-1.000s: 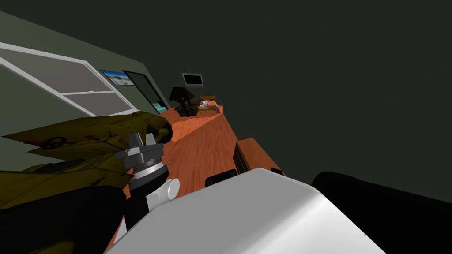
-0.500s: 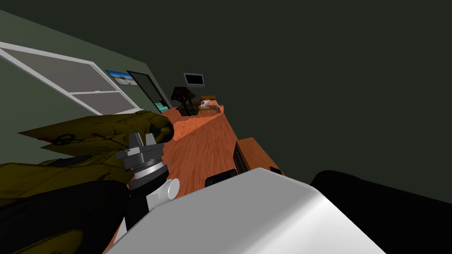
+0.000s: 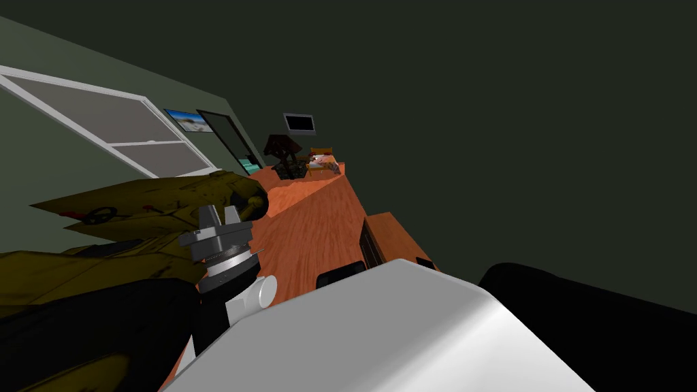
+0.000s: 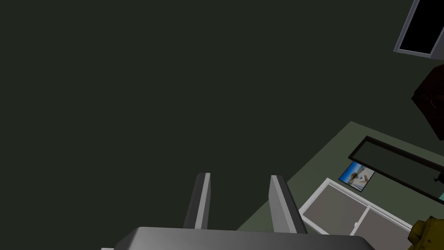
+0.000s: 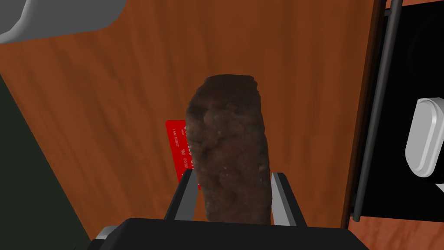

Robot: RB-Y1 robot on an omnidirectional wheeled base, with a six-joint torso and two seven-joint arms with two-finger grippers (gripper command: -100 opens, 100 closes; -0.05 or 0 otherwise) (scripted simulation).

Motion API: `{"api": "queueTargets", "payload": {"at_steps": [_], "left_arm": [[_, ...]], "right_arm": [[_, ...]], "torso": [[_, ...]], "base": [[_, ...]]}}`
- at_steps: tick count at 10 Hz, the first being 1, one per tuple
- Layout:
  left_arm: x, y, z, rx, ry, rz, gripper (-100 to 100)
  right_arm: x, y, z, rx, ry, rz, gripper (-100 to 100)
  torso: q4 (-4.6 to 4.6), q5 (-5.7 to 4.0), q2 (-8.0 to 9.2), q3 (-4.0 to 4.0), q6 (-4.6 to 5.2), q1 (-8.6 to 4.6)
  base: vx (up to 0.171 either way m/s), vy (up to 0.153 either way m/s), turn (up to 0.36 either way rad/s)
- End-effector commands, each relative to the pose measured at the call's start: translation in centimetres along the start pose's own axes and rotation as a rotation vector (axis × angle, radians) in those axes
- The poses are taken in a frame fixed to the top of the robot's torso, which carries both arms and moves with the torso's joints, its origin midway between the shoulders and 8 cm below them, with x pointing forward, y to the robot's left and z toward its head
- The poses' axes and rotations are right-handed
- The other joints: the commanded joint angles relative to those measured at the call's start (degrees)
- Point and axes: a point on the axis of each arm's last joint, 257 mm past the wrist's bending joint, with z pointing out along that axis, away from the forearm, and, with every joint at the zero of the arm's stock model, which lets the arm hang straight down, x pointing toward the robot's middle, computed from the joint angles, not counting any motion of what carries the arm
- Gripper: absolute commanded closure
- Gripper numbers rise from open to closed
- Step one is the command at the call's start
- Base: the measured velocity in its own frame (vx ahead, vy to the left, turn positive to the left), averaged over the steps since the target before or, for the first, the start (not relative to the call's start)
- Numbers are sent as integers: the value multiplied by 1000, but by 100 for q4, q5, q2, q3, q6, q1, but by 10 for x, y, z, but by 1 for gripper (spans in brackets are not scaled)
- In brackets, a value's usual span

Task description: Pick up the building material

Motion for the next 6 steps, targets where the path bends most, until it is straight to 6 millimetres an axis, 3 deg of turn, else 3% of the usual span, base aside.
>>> {"api": "queueTargets", "payload": {"at_steps": [1, 2, 5, 6], "left_arm": [[0, 0, 0, 0, 0, 0, 0], [0, 0, 0, 0, 0, 0, 0], [0, 0, 0, 0, 0, 0, 0], [0, 0, 0, 0, 0, 0, 0]], "right_arm": [[0, 0, 0, 0, 0, 0, 0], [4, -7, -9, 3, 1, -5, 100], [7, -11, -18, 2, 2, -10, 100], [7, -11, -18, 1, 2, -10, 0]], "torso": [[0, 0, 0, 0, 0, 0], [0, 1, -1, -1, 0, 1], [-9, 9, -30, -19, 2, 19], [-7, 8, -21, -14, 0, 14]], "base": [[0, 0, 0], [40, 11, -53], [58, 23, -44], [5, 3, 1]]}}
